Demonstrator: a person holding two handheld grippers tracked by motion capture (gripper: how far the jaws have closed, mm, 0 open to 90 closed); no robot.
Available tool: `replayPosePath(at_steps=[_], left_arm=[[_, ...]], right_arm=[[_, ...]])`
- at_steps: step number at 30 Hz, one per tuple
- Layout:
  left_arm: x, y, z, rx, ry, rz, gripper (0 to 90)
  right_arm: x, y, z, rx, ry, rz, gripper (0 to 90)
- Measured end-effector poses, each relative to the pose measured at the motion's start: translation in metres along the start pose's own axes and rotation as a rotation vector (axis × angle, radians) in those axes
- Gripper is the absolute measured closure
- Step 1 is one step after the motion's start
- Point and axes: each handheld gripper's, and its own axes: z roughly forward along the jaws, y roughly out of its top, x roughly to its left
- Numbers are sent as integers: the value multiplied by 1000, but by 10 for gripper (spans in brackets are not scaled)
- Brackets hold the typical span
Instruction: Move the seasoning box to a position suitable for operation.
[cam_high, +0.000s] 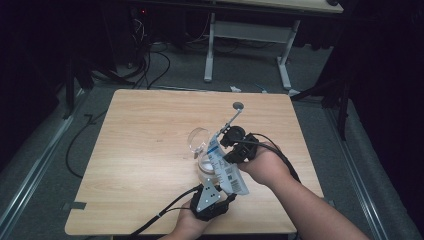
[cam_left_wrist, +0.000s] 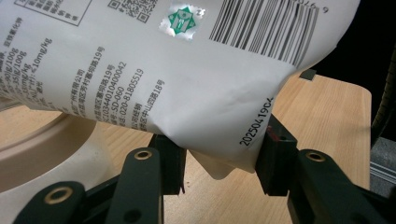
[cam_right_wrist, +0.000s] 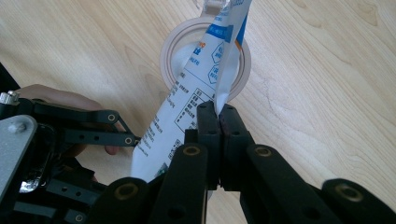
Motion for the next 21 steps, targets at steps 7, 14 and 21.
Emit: replayPosePath(at_steps=[7, 14, 21], left_arm=[[0, -2, 0, 0, -1, -3, 597], [0, -2, 0, 3, -2, 4, 586], [4, -2, 0, -1, -14, -10, 536]], right_arm=[[0, -1, -1, 1, 1, -5, 896], [0, -2, 0, 1, 8, 9, 895], [0, 0, -2, -16, 18, 16, 895]])
